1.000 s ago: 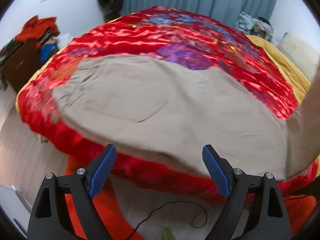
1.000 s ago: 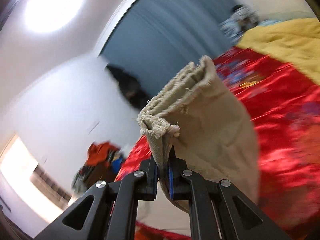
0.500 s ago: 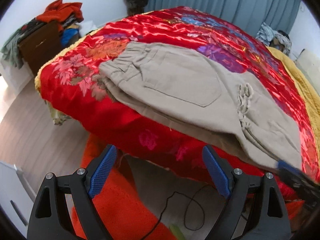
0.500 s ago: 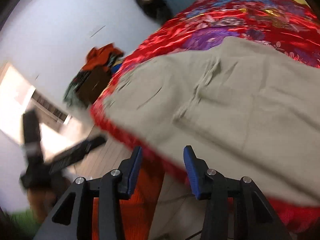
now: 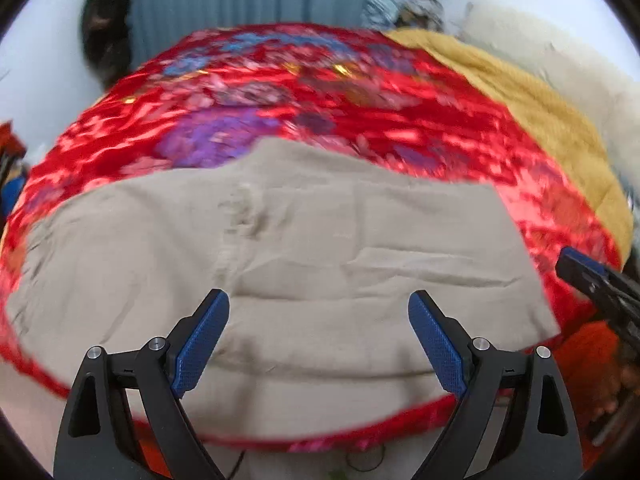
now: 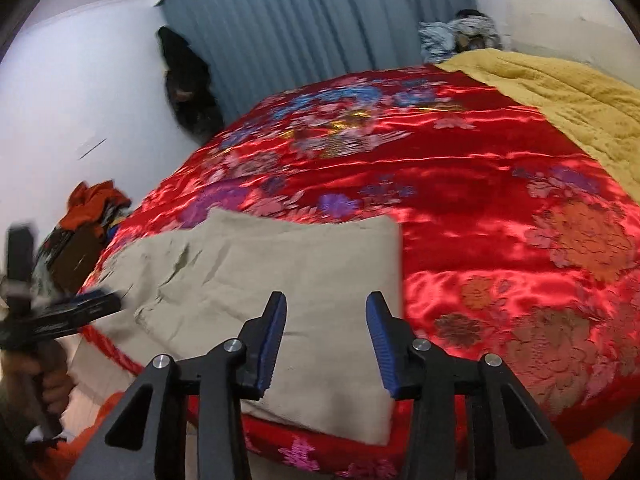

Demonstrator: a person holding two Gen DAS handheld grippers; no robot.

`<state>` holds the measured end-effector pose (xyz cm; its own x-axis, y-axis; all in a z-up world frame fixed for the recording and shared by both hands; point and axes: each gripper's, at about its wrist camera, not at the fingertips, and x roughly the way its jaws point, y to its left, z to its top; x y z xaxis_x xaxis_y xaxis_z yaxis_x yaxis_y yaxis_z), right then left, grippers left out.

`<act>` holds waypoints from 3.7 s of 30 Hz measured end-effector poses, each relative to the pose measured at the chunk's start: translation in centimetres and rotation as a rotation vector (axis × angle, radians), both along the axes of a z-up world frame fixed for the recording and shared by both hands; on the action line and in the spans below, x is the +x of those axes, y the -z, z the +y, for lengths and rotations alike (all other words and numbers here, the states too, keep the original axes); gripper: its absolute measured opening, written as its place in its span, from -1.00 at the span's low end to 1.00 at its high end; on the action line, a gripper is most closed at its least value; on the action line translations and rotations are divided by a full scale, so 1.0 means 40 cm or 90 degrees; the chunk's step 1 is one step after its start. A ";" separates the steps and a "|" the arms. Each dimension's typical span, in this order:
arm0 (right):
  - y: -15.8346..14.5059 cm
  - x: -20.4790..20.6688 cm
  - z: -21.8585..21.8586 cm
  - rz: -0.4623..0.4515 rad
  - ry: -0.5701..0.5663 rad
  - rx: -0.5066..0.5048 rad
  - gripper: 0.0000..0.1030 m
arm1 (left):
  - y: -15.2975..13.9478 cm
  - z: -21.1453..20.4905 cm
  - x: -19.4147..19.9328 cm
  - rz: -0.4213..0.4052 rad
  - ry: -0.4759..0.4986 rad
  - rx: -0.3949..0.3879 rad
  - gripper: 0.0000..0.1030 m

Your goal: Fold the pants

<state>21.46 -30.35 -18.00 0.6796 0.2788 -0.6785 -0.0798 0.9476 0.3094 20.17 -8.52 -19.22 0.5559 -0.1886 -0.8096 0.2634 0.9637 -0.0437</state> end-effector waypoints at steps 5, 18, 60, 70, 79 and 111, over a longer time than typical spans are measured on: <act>0.126 0.047 0.046 0.127 -0.026 -0.025 -0.18 | 0.124 -0.018 0.033 0.060 -0.027 0.053 0.79; 0.177 0.065 0.046 0.165 -0.036 -0.031 -0.18 | 0.031 -0.127 0.113 0.020 -0.009 0.055 0.79; 0.039 0.030 0.041 0.037 0.004 -0.058 -0.09 | 0.049 0.004 0.051 0.019 -0.086 0.052 0.85; 0.074 0.175 0.022 0.063 0.017 0.018 0.06 | 0.121 0.017 0.064 0.069 -0.078 0.083 0.92; 0.053 0.114 0.025 0.053 0.008 -0.023 0.06 | 0.083 0.044 0.048 0.045 -0.110 0.031 0.92; 0.172 0.044 0.088 0.177 -0.044 -0.038 0.17 | -0.026 0.237 -0.082 0.047 -0.149 -0.035 0.93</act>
<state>23.22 -26.84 -24.89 0.4469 0.2718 -0.8523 -0.0643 0.9600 0.2724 16.87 0.97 -18.18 0.5299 -0.1068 -0.8413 0.0273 0.9937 -0.1089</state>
